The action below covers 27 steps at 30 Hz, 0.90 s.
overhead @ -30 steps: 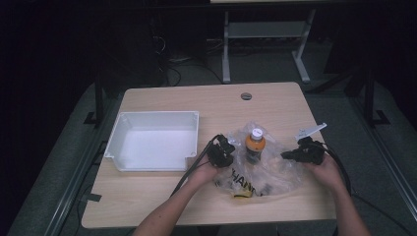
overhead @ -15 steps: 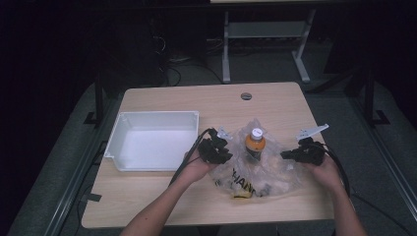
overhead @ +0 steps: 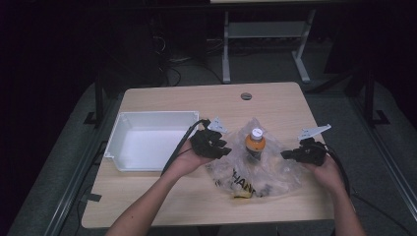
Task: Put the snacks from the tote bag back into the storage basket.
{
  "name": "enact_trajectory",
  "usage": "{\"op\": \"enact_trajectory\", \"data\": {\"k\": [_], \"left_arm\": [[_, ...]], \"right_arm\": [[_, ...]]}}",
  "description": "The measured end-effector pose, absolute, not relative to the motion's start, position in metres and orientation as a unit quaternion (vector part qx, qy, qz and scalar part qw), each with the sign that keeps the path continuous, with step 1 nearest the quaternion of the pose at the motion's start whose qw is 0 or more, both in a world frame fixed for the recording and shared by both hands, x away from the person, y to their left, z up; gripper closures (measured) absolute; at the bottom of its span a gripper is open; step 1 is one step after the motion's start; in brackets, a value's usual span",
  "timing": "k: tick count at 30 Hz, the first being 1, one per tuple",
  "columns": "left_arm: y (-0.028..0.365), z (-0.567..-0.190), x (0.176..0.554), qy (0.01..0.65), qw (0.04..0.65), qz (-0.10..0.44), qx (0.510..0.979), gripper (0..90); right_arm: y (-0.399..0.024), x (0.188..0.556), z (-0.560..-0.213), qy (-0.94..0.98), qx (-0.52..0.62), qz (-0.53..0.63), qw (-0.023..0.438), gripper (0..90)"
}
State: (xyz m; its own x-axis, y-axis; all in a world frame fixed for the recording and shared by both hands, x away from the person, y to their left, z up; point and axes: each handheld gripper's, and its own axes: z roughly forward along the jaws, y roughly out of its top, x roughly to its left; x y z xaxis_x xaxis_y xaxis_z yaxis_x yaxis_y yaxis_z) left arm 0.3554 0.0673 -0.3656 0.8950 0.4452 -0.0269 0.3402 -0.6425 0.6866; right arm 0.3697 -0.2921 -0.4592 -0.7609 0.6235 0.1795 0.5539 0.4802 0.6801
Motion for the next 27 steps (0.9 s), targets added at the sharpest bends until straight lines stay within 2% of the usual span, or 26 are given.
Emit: {"op": "enact_trajectory", "data": {"k": [5, 14, 17, 19, 27], "left_arm": [[0.061, -0.353, 0.355, 0.193, 0.376, 0.067, 0.904, 57.8], [0.039, -0.353, 0.359, 0.164, 0.378, 0.053, 0.910, 36.6], [0.034, -0.357, 0.360, 0.158, 0.371, 0.060, 0.913, 35.3], [0.030, -0.361, 0.362, 0.158, 0.369, 0.057, 0.914, 36.2], [0.023, -0.374, 0.365, 0.146, 0.336, 0.079, 0.927, 62.6]], "right_arm": [[-0.291, 0.370, -0.459, 0.861, 0.339, 0.375, 0.051, 89.0], [-0.293, 0.369, -0.457, 0.857, 0.342, 0.381, 0.050, 86.4], [-0.293, 0.369, -0.457, 0.856, 0.344, 0.383, 0.049, 86.3], [-0.293, 0.369, -0.456, 0.857, 0.343, 0.382, 0.049, 86.2], [-0.293, 0.369, -0.456, 0.857, 0.338, 0.386, 0.056, 85.4]]}}
